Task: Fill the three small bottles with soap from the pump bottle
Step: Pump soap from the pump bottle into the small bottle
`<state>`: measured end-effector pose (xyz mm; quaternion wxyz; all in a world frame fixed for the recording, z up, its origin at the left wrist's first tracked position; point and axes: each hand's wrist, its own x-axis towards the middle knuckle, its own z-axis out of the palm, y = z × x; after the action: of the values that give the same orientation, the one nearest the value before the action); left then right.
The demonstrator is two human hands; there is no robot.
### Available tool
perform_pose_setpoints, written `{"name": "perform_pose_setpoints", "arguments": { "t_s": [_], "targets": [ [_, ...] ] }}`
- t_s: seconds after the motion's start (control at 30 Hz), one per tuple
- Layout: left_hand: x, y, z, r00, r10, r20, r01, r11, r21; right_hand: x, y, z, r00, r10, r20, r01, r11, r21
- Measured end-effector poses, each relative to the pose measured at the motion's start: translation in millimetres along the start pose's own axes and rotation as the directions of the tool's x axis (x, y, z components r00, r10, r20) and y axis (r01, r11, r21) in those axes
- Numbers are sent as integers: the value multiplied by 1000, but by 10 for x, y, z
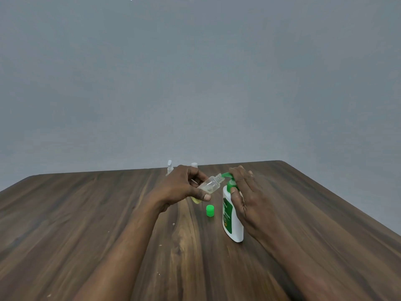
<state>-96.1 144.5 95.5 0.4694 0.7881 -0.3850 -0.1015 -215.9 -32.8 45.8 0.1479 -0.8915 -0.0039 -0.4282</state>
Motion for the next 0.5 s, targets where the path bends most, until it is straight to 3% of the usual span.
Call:
{"name": "perform_pose_setpoints", "arguments": {
  "t_s": [0.5],
  "targets": [
    [-1,-17,10,1000,5,5,-5,1000,-15,-15,-14,-28,1000,-18,22,18,1000,-24]
  ]
}}
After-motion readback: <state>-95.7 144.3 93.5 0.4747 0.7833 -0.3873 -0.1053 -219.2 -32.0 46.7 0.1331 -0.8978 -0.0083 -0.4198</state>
